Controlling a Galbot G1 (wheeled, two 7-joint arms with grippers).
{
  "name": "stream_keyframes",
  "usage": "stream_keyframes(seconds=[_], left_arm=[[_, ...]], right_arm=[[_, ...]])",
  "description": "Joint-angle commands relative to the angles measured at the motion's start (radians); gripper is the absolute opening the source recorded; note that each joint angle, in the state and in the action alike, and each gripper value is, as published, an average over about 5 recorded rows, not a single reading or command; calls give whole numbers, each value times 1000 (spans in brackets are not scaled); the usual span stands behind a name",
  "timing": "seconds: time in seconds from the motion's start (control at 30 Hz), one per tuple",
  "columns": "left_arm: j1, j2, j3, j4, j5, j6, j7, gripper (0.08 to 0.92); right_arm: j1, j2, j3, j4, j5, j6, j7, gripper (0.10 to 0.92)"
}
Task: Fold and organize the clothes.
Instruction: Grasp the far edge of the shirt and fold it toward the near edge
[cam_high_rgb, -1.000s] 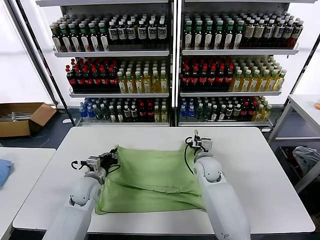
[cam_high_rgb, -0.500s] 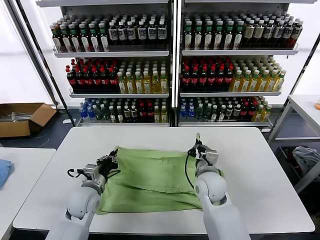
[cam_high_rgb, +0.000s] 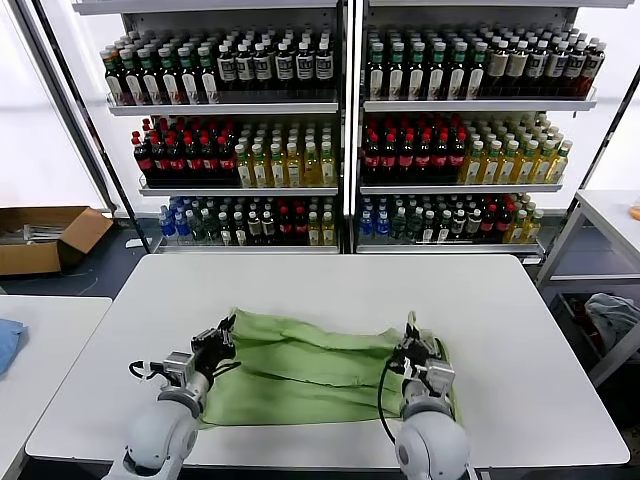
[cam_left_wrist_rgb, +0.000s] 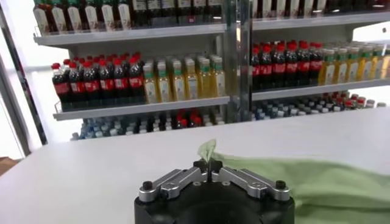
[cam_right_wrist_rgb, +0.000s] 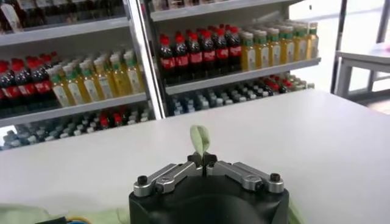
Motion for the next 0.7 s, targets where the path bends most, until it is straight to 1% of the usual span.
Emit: stream_keyframes(seconds=[0.03,0.47,0.7], left_arm=[[82,-9,-9,-35,38,4,1,87],[123,-23,-17,-40,85,0,-1,87],[122,-12,-32,-71,97,6,-2,87]], right_arm=[[-124,0,4,55,-13,11,37,112],[-170,-5,-8,34,-42,47,41,112],[-162,-3,-8,30,-56,51,51,112]])
